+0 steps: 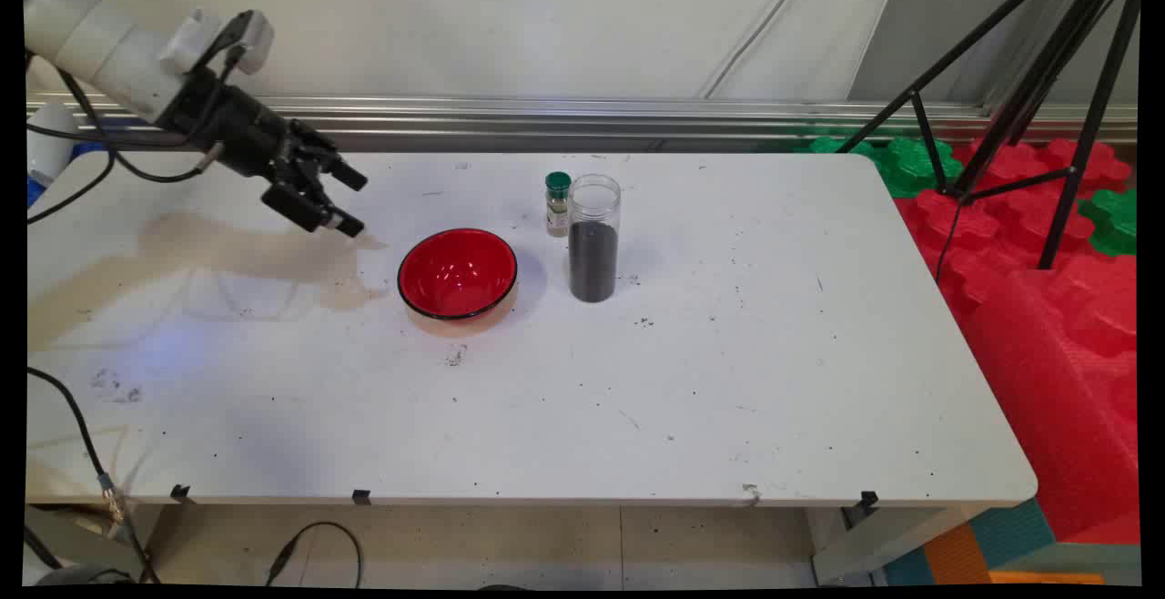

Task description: Pick up the black seasoning powder from the table

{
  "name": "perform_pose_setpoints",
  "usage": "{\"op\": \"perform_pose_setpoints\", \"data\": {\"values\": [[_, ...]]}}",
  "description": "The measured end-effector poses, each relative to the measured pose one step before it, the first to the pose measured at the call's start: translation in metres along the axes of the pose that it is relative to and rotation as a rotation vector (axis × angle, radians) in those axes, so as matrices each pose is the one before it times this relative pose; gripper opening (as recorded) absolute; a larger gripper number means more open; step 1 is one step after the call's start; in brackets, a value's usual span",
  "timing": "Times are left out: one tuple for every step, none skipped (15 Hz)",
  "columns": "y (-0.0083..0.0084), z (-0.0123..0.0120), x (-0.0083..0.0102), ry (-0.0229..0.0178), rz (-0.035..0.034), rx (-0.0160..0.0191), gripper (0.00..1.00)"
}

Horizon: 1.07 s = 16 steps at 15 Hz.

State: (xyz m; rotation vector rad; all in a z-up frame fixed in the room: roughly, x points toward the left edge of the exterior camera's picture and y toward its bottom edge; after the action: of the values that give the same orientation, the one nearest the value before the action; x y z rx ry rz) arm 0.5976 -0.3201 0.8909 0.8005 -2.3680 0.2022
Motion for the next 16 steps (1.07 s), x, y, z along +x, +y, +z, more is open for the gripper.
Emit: {"op": "perform_pose_setpoints", "data": {"values": [[0.00040,0.00623,0.00512,-0.00035,-0.00188,-0.00234,1.00],[0.00027,0.00415,0.00336,0.00070,0.00016,-0.00183,1.00],[0.00014,0.00324,0.00251,0.00046,-0.00011,-0.00149,1.00],[0.00015,0.00328,0.00262,0.00174,0.00122,-0.00166,1.00],[0.00008,0.00606,0.00445,0.00324,0.00236,-0.00303,1.00],[-0.00018,0.00636,0.00428,0.00297,0.00408,-0.00263,1.00],[-0.00021,0.00625,0.00408,0.00346,0.00489,-0.00261,1.00],[-0.00022,0.00540,0.00328,0.00291,0.00468,-0.00237,1.00],[-0.00050,0.00660,0.00396,0.00389,0.00618,-0.00268,1.00],[-0.00068,0.00662,0.00396,0.00451,0.00709,-0.00181,1.00],[-0.00066,0.00543,0.00329,0.00408,0.00563,-0.00094,1.00],[-0.00089,0.00659,0.00380,0.00493,0.00727,-0.00111,1.00],[-0.00081,0.00656,0.00353,0.00534,0.00602,-0.00172,1.00],[-0.00075,0.00552,0.00283,0.00456,0.00565,-0.00178,1.00],[-0.00063,0.00385,0.00202,0.00393,0.00376,-0.00103,1.00],[-0.00107,0.00660,0.00303,0.00665,0.00643,-0.00179,1.00]]}}
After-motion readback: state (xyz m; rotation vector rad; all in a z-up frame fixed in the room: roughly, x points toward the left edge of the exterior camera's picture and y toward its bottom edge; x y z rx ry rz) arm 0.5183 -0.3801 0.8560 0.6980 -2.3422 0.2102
